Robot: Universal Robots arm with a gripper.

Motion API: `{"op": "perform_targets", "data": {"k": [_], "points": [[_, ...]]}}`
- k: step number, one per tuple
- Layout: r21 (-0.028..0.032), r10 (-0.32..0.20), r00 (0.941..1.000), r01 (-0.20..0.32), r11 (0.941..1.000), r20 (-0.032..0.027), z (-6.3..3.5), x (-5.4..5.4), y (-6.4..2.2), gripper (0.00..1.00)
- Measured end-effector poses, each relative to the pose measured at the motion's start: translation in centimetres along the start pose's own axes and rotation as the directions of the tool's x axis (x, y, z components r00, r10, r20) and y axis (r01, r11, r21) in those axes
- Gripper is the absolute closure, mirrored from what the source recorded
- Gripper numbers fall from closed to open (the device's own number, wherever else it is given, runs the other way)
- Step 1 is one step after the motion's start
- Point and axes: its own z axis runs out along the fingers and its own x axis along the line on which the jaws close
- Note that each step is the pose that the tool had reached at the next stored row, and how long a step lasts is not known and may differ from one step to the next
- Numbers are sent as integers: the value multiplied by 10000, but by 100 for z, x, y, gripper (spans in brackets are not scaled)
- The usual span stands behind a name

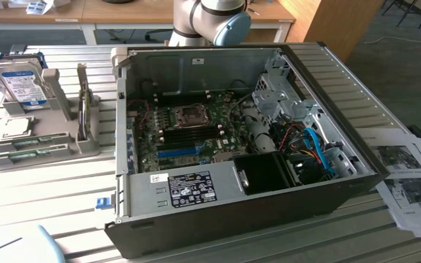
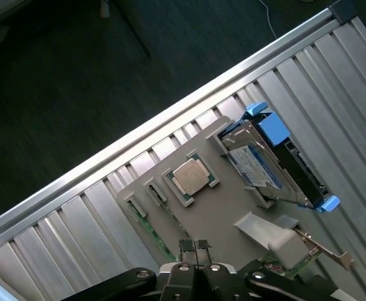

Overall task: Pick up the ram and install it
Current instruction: 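Pick up the ram and move it above insertion slot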

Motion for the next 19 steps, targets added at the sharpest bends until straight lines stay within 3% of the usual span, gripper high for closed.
{"op": "perform_targets", "data": {"k": [14, 19], "points": [[-3, -19, 10000, 19, 10000, 3, 0, 0, 0, 91], [-18, -293, 9996, 292, 9996, -18, 1, 1, 0, 91]]}}
